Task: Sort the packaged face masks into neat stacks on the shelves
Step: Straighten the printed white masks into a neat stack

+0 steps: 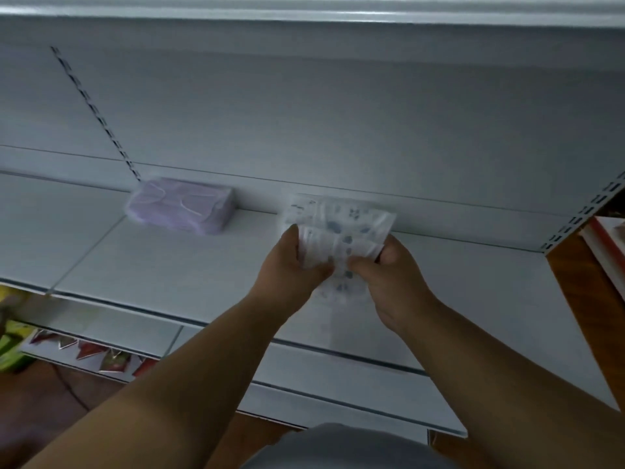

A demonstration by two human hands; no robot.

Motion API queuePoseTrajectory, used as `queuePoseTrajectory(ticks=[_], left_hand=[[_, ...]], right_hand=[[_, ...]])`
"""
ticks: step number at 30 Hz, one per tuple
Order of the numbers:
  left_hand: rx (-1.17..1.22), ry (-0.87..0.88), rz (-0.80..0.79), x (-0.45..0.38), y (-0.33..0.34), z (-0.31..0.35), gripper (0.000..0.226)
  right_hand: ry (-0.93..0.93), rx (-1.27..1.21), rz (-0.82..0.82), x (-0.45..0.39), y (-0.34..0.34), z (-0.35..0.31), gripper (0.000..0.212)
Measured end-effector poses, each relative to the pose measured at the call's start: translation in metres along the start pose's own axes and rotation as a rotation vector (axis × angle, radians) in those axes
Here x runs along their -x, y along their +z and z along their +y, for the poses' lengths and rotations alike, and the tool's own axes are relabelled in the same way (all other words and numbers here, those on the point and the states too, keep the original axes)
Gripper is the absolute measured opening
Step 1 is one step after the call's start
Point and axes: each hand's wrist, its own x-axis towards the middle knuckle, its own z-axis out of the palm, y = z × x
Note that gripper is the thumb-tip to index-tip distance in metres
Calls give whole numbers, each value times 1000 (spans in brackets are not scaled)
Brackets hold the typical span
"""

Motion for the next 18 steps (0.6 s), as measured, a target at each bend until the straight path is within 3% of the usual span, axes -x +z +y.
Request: queuePoseTrajectory(ticks=[8, 11, 14, 16, 18], left_hand=[[257, -102, -65, -8, -48, -33, 33], [705, -203, -70, -22, -68, -38, 42], [1016, -233, -132, -30, -82, -49, 58], [1029, -261, -166, -29, -85, -53, 67], [1041, -260, -162, -31, -94, -55, 69]], right_hand=[[-18, 271, 109, -6, 68, 27, 34], [-10, 322, 229, -10, 78, 30, 26], [133, 68, 267, -11, 90, 40, 29], [230, -215, 249, -12, 100, 42, 27], [247, -294, 281, -14, 103, 37, 21]])
